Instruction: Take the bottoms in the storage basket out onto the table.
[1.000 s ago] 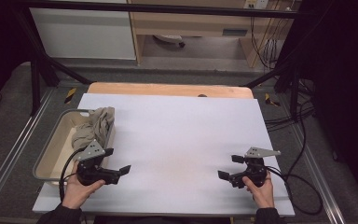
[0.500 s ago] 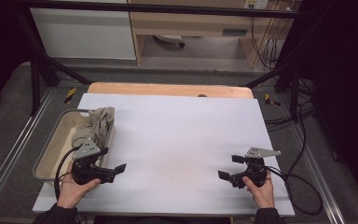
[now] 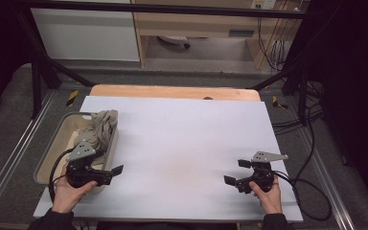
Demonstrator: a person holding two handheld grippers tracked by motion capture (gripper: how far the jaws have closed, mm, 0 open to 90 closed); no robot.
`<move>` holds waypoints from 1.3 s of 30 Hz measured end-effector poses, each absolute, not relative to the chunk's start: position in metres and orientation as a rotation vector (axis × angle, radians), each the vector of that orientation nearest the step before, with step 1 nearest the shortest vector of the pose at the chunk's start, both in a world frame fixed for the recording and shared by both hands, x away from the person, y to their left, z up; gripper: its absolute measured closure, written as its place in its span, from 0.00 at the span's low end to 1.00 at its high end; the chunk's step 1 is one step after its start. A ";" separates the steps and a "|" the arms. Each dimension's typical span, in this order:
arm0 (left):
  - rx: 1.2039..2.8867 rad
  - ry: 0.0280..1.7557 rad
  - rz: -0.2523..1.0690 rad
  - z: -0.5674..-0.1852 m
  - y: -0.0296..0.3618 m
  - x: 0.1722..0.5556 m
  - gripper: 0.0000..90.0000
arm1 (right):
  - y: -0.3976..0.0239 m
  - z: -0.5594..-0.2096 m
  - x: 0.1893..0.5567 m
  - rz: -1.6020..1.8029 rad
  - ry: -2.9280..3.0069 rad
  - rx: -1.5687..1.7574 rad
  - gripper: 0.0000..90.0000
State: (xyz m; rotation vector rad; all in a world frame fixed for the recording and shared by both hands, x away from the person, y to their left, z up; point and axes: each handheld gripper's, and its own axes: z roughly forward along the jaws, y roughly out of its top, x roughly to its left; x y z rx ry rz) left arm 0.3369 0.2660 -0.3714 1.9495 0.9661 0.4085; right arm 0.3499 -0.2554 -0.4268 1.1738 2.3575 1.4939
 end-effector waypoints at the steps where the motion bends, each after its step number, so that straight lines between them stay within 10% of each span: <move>1: 1.947 0.974 0.410 -0.370 0.269 0.337 0.05 | -0.255 -0.427 0.350 1.493 2.359 1.175 0.01; 39: 1.941 1.094 0.511 -0.353 0.304 0.352 0.05 | -0.253 -0.429 0.351 1.460 2.374 1.172 0.01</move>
